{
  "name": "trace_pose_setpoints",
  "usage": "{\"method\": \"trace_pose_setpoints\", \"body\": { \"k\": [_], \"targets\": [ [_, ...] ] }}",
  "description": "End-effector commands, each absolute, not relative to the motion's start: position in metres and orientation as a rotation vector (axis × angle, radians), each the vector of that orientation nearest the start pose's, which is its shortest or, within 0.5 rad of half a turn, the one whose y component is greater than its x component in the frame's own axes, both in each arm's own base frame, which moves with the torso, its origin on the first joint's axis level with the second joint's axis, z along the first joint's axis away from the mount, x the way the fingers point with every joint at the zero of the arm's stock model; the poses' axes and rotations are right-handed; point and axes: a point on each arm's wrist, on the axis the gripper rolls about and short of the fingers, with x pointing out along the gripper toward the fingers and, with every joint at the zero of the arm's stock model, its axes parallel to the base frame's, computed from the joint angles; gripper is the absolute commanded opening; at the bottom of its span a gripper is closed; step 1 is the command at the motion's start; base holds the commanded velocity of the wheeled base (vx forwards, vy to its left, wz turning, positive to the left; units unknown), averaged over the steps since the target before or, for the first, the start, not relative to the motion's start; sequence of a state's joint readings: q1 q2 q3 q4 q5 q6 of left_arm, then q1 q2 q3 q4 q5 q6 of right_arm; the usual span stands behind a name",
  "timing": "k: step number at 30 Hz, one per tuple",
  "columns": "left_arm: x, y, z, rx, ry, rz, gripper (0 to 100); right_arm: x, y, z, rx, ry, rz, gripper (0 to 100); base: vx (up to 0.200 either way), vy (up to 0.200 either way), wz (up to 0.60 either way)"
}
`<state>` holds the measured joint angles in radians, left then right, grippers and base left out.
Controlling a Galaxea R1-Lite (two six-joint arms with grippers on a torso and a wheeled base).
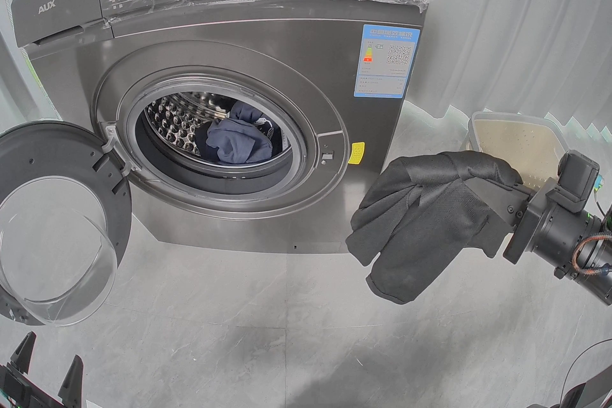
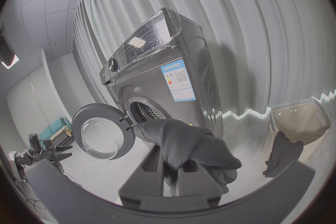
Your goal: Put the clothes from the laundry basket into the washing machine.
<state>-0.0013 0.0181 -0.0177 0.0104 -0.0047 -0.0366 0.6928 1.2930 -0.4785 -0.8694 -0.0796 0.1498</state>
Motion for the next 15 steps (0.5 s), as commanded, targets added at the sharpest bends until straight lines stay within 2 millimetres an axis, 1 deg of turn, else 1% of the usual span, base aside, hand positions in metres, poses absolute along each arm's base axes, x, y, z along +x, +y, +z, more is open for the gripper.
{"method": "trace_pose_setpoints", "body": {
  "k": [1,2,15],
  "targets": [
    [-0.023,-0.0001,0.0752,-0.037,0.008,-0.006,100,0.1512,0.1233,0.2182,0.166,-0.003,0.616,0,0.0,0.0,0.0],
    [-0.023,-0.0001,0.0752,-0.037,0.008,-0.006,100,0.1514,0.1235,0.2179,0.165,-0.001,0.618,0,0.0,0.0,0.0],
    [-0.023,-0.0001,0.0752,-0.037,0.008,-0.006,100,0.1514,0.1231,0.2182,0.167,-0.003,0.615,0,0.0,0.2,0.0]
  ]
}}
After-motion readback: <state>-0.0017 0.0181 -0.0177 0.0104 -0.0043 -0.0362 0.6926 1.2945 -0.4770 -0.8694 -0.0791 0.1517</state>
